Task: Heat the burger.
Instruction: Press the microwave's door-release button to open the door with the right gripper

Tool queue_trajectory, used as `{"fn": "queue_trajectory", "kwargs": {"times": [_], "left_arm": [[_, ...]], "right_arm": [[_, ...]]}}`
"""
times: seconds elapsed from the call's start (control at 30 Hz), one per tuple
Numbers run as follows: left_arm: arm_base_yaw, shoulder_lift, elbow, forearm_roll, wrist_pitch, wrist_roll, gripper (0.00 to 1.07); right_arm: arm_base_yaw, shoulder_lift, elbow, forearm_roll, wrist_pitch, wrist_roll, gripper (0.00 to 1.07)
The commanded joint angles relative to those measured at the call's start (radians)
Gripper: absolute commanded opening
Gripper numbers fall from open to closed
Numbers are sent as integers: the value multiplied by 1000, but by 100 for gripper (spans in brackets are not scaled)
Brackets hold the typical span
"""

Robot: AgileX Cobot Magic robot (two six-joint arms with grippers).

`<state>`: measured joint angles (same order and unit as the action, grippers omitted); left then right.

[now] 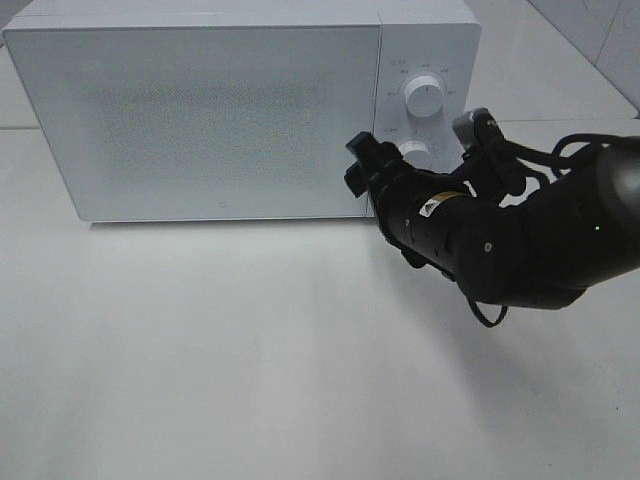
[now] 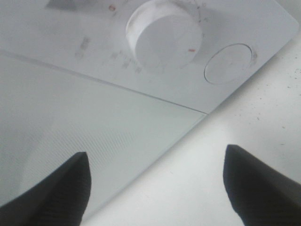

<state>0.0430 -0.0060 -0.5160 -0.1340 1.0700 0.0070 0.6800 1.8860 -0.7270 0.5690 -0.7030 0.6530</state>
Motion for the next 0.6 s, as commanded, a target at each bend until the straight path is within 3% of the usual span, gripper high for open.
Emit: {"fn": "queue_trajectory", "kwargs": {"times": [0.03, 0.07, 0.2, 0.27, 0.3, 0.43, 0.6], "left_arm": [[2, -17, 0, -5, 0, -7, 98], [2, -17, 0, -5, 0, -7, 98], [2, -17, 0, -5, 0, -7, 98], [2, -17, 0, -5, 0, -7, 98], [2, -17, 0, -5, 0, -7, 98], [2, -17, 0, -5, 0, -7, 98], [2, -17, 0, -5, 0, -7, 98]], "right_arm": [[-3, -51, 1, -13, 117, -234, 73], [-3, -82, 1, -18, 186, -376, 73], [-3, -132, 1, -50, 296, -585, 73], [-3, -186, 1, -134, 415, -725, 73], [-3, -186, 1, -134, 415, -725, 73], [-3, -286, 1, -355, 606, -740, 73], [-3, -395, 1, -463, 801, -712, 73]]}}
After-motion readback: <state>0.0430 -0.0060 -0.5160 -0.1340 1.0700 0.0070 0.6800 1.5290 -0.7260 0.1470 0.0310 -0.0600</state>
